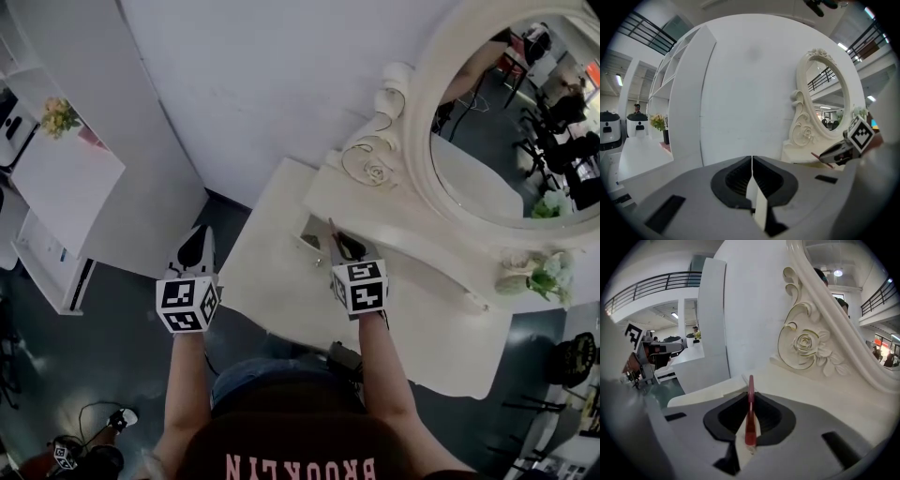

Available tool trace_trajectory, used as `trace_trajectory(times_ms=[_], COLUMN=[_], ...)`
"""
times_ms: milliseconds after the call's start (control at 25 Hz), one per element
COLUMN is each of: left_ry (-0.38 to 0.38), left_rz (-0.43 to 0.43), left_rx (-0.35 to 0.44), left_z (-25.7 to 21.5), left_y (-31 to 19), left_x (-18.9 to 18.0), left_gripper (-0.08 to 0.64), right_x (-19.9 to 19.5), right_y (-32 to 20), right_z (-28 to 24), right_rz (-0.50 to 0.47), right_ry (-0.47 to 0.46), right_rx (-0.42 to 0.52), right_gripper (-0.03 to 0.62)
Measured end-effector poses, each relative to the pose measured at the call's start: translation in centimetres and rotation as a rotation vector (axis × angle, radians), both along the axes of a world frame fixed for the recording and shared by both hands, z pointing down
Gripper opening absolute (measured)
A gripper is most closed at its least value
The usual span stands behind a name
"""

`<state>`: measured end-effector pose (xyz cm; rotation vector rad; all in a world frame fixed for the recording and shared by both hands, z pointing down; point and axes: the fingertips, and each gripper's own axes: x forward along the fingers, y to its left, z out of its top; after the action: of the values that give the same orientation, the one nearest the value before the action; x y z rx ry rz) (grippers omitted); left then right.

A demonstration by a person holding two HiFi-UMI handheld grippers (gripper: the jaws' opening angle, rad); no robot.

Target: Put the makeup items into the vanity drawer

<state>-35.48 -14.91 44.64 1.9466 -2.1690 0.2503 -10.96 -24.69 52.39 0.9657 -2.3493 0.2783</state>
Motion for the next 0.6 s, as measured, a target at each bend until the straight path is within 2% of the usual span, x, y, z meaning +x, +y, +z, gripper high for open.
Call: trace_trajectory(times_ms=[400, 600], left_ry=[0.018, 0.022], left_rz=[-0.025, -0.032], left_rx=[-0.033, -0.031], left_z=[1.8, 1.8], left_y=[-0.4, -0.6], left_x=[-1.7, -2.0], left_gripper=[0.007, 0.006], right_x=[-1.4, -1.6], right_y=[-0.3, -0.3], right_z=[2.3, 2.1], right_rz=[-0.022, -0.019], right_ry=[0.032, -0.003], right_rx=[-0.054, -0.074], right_gripper=[0.035, 0.059])
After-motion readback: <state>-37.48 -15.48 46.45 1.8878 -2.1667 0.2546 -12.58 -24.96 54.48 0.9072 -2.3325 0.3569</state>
